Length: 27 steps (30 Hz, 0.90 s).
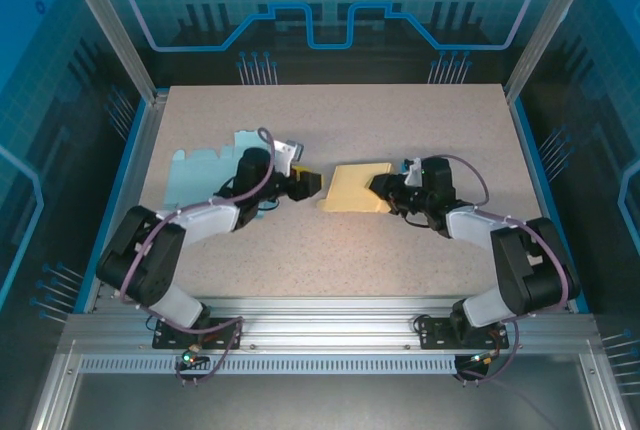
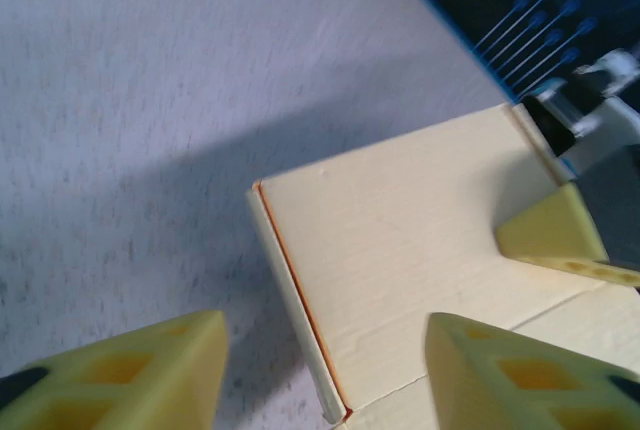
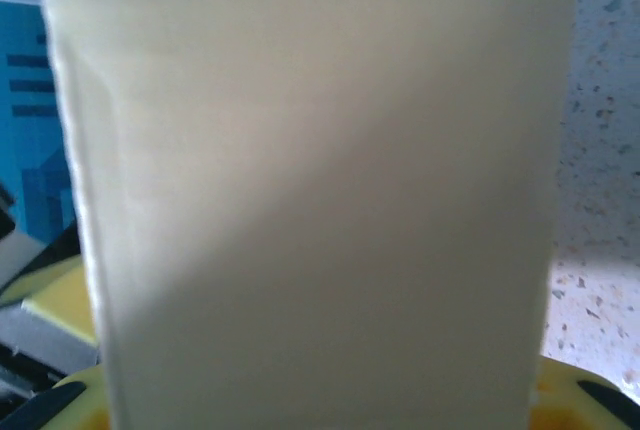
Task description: Fold the paper box
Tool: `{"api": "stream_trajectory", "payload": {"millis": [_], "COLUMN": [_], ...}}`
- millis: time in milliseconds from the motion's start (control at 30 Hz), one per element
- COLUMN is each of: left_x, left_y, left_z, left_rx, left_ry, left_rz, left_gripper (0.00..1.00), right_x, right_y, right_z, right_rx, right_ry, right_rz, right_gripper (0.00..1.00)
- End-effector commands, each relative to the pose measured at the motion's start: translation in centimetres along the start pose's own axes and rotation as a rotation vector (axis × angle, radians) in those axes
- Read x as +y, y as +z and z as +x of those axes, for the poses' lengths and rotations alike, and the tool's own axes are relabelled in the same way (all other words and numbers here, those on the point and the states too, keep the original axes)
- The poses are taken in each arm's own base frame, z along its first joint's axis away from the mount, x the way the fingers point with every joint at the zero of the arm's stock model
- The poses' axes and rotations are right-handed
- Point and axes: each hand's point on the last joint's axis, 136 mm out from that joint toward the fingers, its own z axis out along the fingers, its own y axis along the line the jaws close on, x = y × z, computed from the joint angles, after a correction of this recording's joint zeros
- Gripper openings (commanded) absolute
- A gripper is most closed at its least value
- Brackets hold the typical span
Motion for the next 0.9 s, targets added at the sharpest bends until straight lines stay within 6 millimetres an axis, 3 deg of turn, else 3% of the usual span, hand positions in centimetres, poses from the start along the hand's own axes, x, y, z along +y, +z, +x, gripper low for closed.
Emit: {"api": "stream_trajectory", "payload": {"millis": [0, 100, 200, 333, 500, 667, 867], "left_x": [-5.2, -7.0, -7.9, -8.0, -7.7, -6.6, -6.7], "left_y": [-1.8, -1.1, 0.3, 1.0, 3.6, 4.5, 4.9], "left_z": [-1.2, 0.9, 2.8, 1.0, 1.8, -0.2, -0.8], "left_rx": [-0.256, -0.258, -0.168, -0.276, -0.204, -0.221, -0.223], "left_ry": [0.563, 0.881, 1.064, 1.14, 1.256, 1.252, 1.285], "left_rz": [0.066, -0.005, -0.028, -0.152, -0.197, -0.314, -0.351], "left_gripper": [0.72, 0.75, 0.79, 0.79, 0.8, 0.79, 0.67], "right_x": [1.3, 1.7, 2.4, 2.9, 3.3, 3.5, 2.9], "right_y": [-1.5, -2.5, -3.2, -3.8, -4.4, -4.9, -4.7], "right_z": [-0.2, -0.2, -0.1, 0.3, 0.5, 0.7, 0.8], "right_rx": [0.026, 0.044, 0.059, 0.065, 0.053, 0.041, 0.048], "right_ry": [0.073, 0.116, 0.133, 0.133, 0.139, 0.134, 0.136], "right_rz": [-0.019, -0.03, -0.04, -0.036, -0.043, -0.04, -0.027], "right_gripper": [0.41, 0.41, 0.41, 0.41, 0.4, 0.41, 0.42]}}
